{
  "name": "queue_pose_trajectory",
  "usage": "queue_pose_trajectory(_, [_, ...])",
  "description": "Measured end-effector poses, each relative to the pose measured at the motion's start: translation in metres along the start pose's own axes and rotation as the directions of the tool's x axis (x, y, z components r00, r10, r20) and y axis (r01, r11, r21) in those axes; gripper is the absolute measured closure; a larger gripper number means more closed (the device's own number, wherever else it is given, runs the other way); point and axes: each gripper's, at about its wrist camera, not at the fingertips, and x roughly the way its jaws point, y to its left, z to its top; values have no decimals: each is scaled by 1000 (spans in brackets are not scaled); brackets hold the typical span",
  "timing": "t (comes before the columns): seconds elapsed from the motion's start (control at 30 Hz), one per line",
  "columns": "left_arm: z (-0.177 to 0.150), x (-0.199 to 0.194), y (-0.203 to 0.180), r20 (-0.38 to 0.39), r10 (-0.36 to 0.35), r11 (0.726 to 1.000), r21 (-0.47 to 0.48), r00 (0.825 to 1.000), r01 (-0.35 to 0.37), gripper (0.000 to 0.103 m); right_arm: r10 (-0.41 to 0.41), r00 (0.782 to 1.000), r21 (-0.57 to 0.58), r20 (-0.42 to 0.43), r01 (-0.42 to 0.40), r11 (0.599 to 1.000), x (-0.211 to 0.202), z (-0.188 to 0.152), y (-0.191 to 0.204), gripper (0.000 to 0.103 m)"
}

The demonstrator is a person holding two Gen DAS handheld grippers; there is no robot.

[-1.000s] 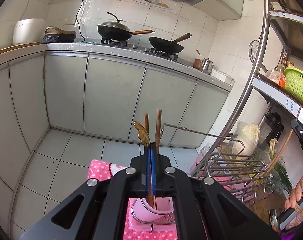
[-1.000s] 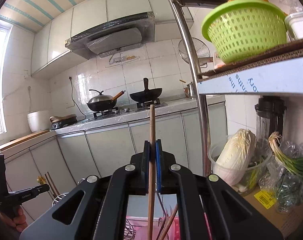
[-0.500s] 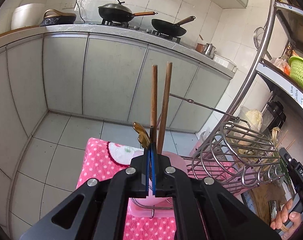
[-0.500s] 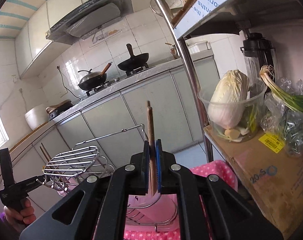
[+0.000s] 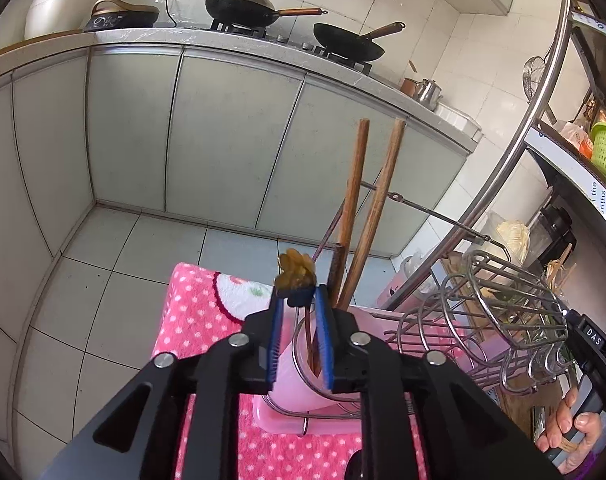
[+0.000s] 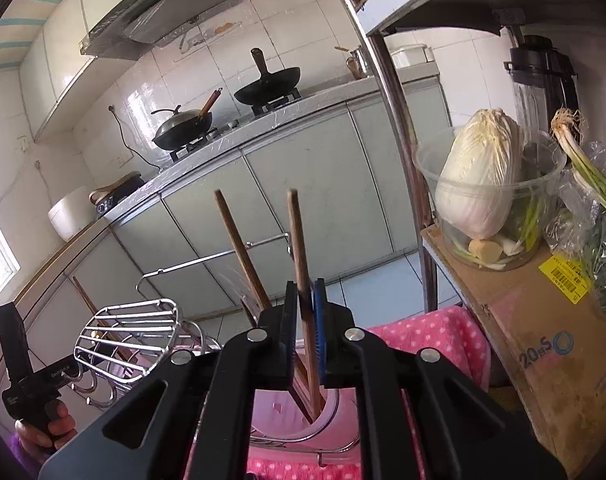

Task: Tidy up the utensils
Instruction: 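Lower the gold utensil and chopstick into the pink cup, opening both tools, then move both tools back down to the black and clear spoons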

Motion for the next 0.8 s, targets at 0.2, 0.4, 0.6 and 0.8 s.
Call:
queue_pose_trajectory(0.2, [0,-9,4,12,-11,1000,-16,1000,11,72,6,999,-3,-32,-7,1000,-3,-10,-3,65])
queue_pose_trajectory(0.4, [-3,-23,5,14,-11,1000,-15,1000,11,72,-1,1000,-17,-23,1,1000,-23,-17,-2,62])
queue_pose_trajectory(0.6, [-23,-41,6,-12,-35,999,-2,999,35,72,-27,999,-21,-45,26,999,-50,-43,-4,62])
queue_pose_trajectory(0.8, [-62,-40,-1,-136,-72,997,23,988,76,72,32,977,22,-212,-28,999,-45,-94,-10,62])
